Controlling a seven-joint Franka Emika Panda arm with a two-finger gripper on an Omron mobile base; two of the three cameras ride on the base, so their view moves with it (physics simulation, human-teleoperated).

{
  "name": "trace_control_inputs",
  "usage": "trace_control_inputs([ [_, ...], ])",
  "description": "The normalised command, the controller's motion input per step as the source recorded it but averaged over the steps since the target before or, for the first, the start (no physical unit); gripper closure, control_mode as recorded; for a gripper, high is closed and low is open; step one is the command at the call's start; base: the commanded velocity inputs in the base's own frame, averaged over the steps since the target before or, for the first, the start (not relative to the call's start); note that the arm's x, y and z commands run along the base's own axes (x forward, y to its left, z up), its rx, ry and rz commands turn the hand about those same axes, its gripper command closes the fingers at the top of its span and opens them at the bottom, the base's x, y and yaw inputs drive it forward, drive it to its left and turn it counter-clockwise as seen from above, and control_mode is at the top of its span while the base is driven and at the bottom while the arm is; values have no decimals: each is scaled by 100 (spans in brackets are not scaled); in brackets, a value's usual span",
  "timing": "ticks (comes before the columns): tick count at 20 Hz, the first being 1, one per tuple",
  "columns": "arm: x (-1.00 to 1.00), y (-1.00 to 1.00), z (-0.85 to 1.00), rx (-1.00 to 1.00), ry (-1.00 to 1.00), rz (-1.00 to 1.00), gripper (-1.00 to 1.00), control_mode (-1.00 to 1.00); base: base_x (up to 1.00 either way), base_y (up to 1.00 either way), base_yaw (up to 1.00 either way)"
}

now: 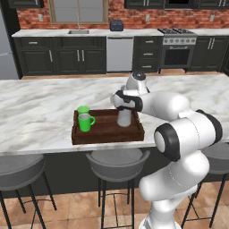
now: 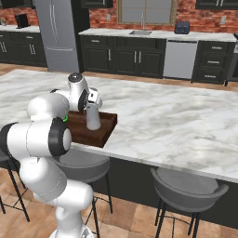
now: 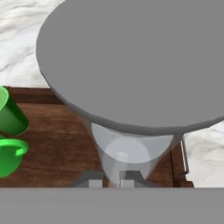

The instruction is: There is a tray on the dining counter. Grab the cup, mug, and pitcher and place them on the tray. The pitcher may be placed next to the tray if it cannot fit the tray.

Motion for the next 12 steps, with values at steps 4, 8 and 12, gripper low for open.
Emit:
trace_control_inputs([
  [4,0,0,-28,0,0,0,100,-100,0,0,0],
  [8,0,0,-27,0,0,0,100,-100,0,0,0],
  [12,0,0,-21,0,0,0,100,-100,0,0,0],
])
